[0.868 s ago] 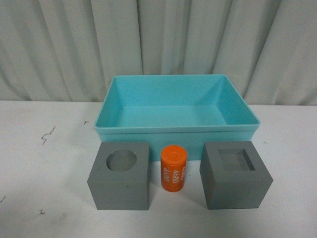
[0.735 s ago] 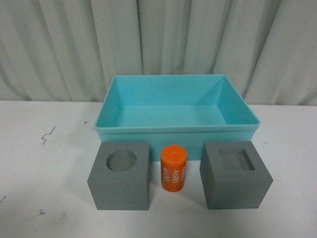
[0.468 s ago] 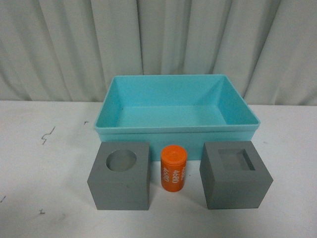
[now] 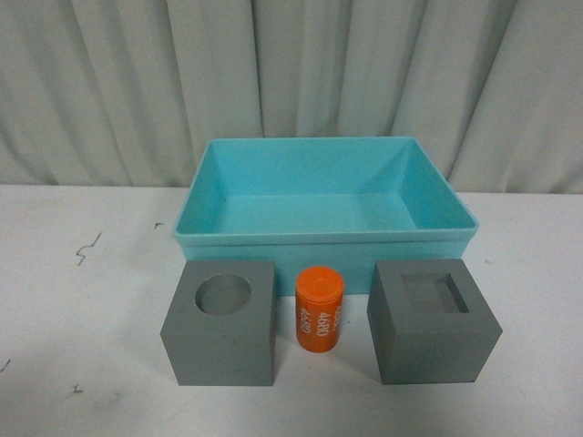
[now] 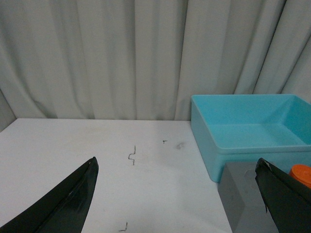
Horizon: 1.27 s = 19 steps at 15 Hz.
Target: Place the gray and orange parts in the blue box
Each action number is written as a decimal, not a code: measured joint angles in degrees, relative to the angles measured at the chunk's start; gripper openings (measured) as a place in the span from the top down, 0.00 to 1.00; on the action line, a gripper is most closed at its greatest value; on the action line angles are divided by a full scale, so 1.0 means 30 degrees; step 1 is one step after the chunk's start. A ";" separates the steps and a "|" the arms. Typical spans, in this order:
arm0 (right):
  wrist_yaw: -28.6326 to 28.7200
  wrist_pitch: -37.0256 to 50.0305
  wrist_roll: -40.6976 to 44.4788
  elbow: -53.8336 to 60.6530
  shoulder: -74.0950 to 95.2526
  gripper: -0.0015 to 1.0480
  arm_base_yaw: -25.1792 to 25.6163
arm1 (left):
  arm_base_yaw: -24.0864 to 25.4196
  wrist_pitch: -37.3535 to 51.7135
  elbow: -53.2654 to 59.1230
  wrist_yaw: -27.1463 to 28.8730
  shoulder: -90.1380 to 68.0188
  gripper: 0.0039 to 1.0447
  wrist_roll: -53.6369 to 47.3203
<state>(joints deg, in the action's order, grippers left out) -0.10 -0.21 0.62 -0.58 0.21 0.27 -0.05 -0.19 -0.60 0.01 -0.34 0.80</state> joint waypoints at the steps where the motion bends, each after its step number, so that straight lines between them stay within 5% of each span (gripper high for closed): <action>1: 0.0000 0.0000 0.0000 0.0000 0.0000 0.06 0.0000 | 0.0000 0.0000 0.0000 0.0000 0.0000 0.06 0.0000; 19: 0.0000 0.0000 0.0000 0.0000 0.0000 0.06 0.0000 | 0.0000 0.0000 0.0000 0.0000 0.0000 0.06 0.0000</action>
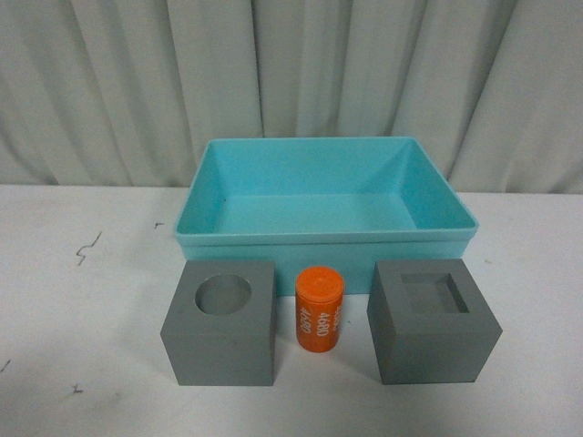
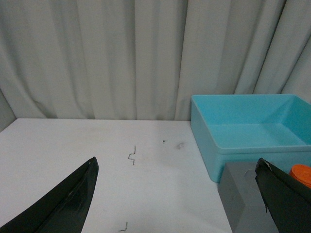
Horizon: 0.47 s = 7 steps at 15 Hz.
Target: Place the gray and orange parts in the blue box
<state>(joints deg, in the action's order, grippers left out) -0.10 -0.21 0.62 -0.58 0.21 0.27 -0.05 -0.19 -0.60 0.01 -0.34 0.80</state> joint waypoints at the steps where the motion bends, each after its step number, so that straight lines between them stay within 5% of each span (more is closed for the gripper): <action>1: 0.0000 0.0000 0.0000 0.0000 0.0000 0.06 0.0000 | 0.0000 0.0000 0.0000 0.0000 0.0000 0.06 0.0000; 7: 0.0000 0.0000 0.0000 0.0000 0.0000 0.06 0.0000 | 0.0000 0.0000 0.0000 0.0000 0.0000 0.06 0.0000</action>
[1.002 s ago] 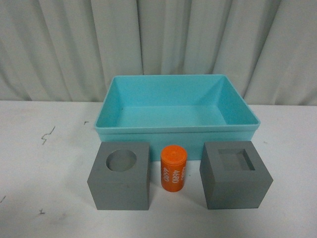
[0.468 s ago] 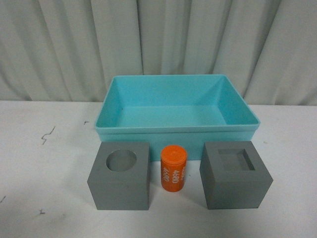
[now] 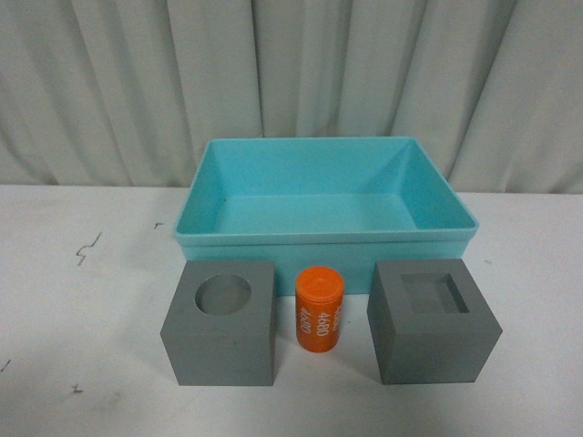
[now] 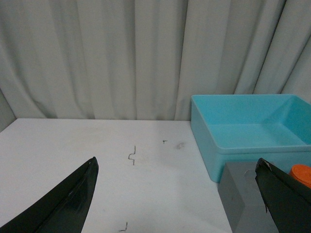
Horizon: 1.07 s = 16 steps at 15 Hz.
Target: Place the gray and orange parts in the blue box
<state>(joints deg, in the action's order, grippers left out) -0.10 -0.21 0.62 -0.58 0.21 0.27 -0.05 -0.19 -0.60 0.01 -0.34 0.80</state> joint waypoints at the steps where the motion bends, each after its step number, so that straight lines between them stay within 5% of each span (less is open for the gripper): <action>1: 0.0000 0.0000 0.0000 0.0000 0.0000 0.06 0.0000 | 0.0000 0.0000 0.0000 0.0000 0.0000 0.06 0.0000; 6: 0.0000 0.0000 0.0000 0.0000 0.0000 0.06 0.0000 | 0.0000 0.0000 0.0000 0.0000 0.0000 0.06 0.0000; 8: 0.1486 -0.0408 -0.1377 -0.0248 0.0787 0.06 0.0073 | 0.0000 0.0000 0.0000 -0.0007 0.0000 0.06 0.0000; 13: 0.2069 0.7606 -0.4269 -0.5399 1.1941 0.06 -0.0889 | 0.0000 0.0000 0.0000 0.0000 0.0000 0.06 0.0000; 16: 0.2499 0.7293 -0.5537 -0.9930 1.8761 0.06 -0.1188 | 0.0000 0.0000 0.0000 -0.0007 0.0000 0.06 0.0000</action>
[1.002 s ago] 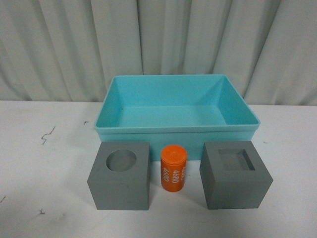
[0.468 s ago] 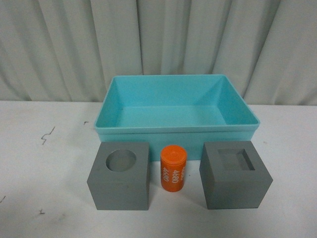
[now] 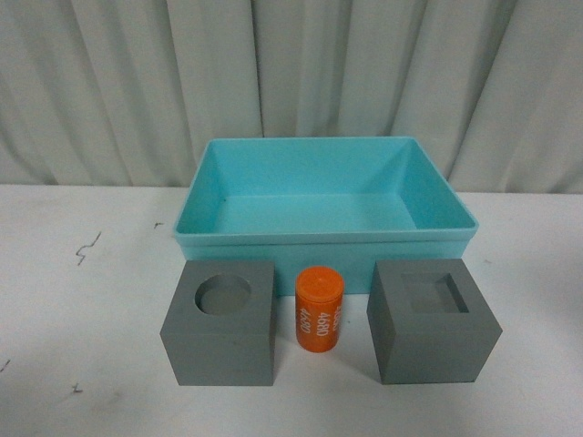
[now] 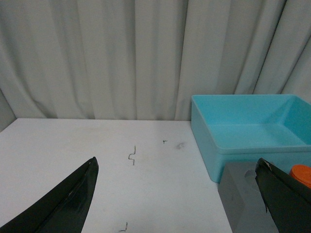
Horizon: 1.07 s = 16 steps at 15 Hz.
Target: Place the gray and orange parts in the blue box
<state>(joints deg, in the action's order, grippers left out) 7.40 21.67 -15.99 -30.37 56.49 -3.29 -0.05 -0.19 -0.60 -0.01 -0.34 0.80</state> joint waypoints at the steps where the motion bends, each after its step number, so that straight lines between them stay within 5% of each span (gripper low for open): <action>1: 0.0204 -0.0845 -0.0415 -0.1814 0.2164 0.06 -0.0226 | 0.0000 0.0000 0.0000 0.0000 0.0000 0.06 0.0000; 7: 0.0707 -0.5952 -0.0896 -0.7716 1.2225 0.06 -0.2433 | 0.0000 0.0000 0.0000 0.0007 0.0000 0.06 0.0000; 16: 0.0852 -0.6353 -0.0736 -0.6914 1.5278 0.06 -0.2980 | 0.0000 0.0000 0.0000 0.0007 0.0000 0.06 0.0000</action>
<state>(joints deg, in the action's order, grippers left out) 9.96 2.61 -18.20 -51.11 102.32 -12.23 -0.05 -0.19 -0.60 0.01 -0.34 0.80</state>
